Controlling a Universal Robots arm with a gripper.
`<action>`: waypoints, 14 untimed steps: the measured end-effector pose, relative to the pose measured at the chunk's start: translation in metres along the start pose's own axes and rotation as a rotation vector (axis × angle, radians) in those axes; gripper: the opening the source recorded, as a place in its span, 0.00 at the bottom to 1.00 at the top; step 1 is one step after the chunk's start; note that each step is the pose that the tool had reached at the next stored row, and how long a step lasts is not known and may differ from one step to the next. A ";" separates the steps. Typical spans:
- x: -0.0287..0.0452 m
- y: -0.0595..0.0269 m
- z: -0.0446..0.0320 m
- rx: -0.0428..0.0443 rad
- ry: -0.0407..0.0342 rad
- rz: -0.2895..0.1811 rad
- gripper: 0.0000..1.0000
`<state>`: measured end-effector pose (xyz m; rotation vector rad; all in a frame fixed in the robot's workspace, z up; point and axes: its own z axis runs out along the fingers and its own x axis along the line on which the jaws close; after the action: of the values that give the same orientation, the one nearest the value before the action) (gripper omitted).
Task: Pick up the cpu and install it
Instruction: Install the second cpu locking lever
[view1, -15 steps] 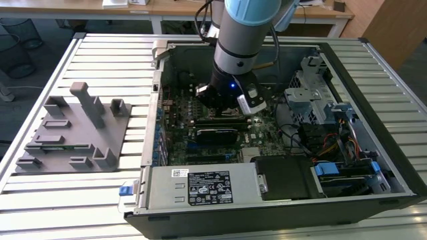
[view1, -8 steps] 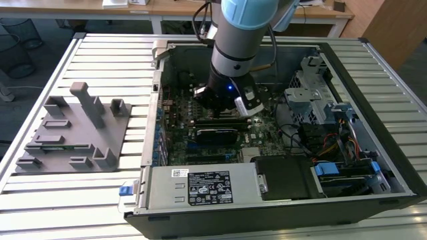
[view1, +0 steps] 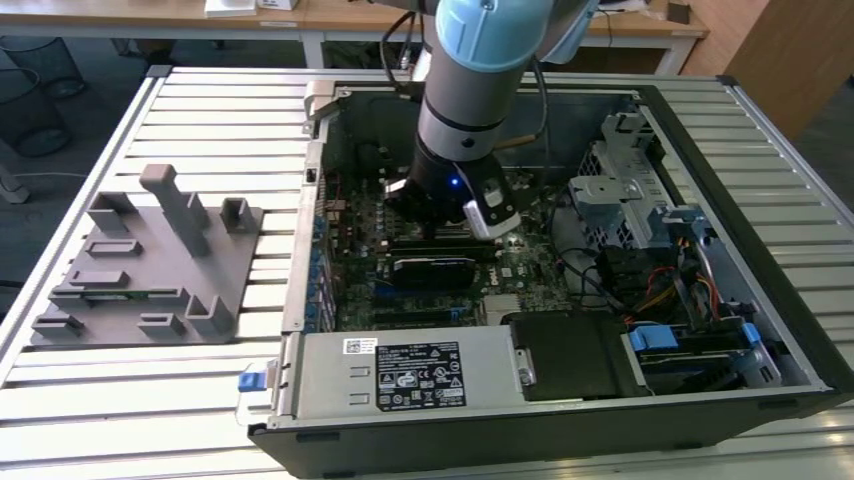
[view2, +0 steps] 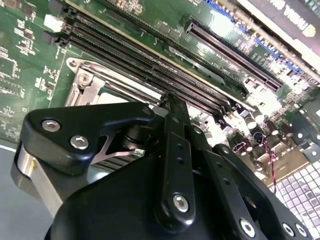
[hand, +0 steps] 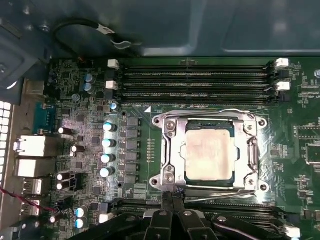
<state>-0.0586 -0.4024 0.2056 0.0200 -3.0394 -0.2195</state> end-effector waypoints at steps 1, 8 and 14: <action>0.0006 -0.0009 0.0001 -0.0042 0.0000 -0.001 0.11; 0.0033 -0.0098 -0.0006 -0.0198 -0.0002 -0.002 0.11; 0.0067 -0.0126 0.0005 -0.0308 -0.0002 -0.003 0.11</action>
<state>-0.0652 -0.4150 0.2040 0.0222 -3.0358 -0.2665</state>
